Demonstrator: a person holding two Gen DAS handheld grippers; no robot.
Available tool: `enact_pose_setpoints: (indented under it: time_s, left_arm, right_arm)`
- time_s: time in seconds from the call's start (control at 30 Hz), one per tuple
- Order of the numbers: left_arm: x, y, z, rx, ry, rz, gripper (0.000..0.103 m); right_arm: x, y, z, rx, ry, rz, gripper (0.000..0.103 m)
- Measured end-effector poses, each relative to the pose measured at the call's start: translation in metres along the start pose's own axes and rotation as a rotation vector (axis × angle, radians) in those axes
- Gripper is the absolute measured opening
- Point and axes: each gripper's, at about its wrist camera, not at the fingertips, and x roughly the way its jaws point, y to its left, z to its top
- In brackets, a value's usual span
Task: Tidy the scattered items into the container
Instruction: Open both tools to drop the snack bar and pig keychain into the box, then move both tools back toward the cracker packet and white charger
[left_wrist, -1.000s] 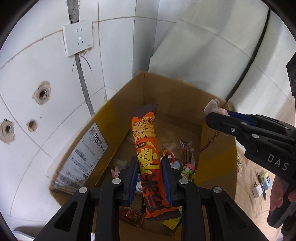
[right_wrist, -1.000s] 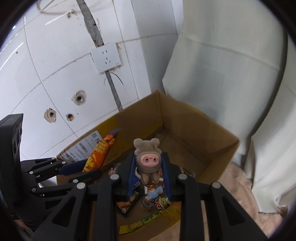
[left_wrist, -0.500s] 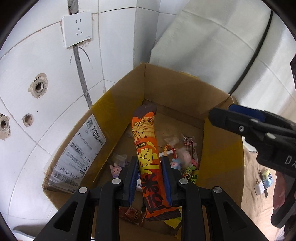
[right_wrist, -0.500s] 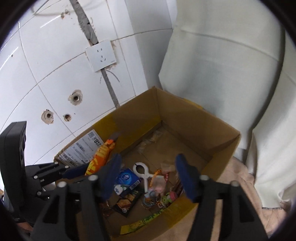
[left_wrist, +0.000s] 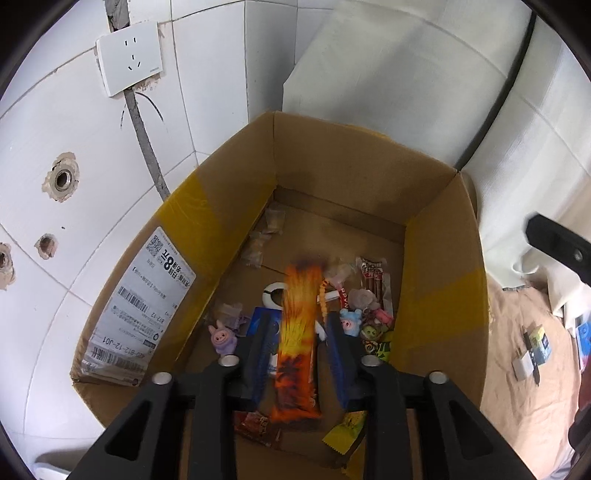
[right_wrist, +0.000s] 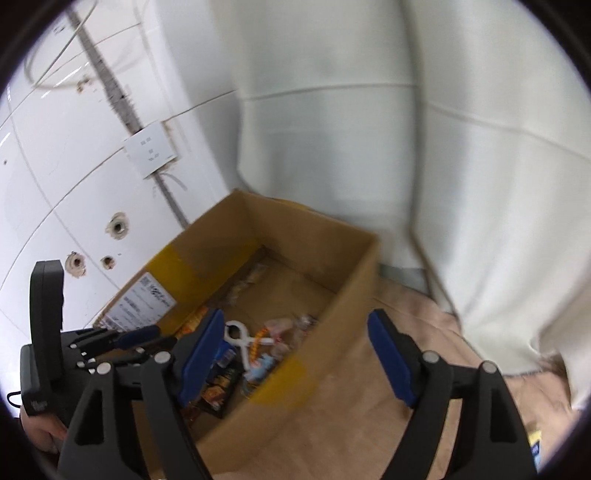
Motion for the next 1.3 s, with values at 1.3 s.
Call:
enact_pose_setpoints:
  time_s: [1.3]
  left_arm:
    - [0.058,-0.268,-0.032,0.271,0.007,-0.116,0.102]
  right_arm:
    - [-0.111,-0.156,-0.205,0.275,0.216,-0.374,0.102]
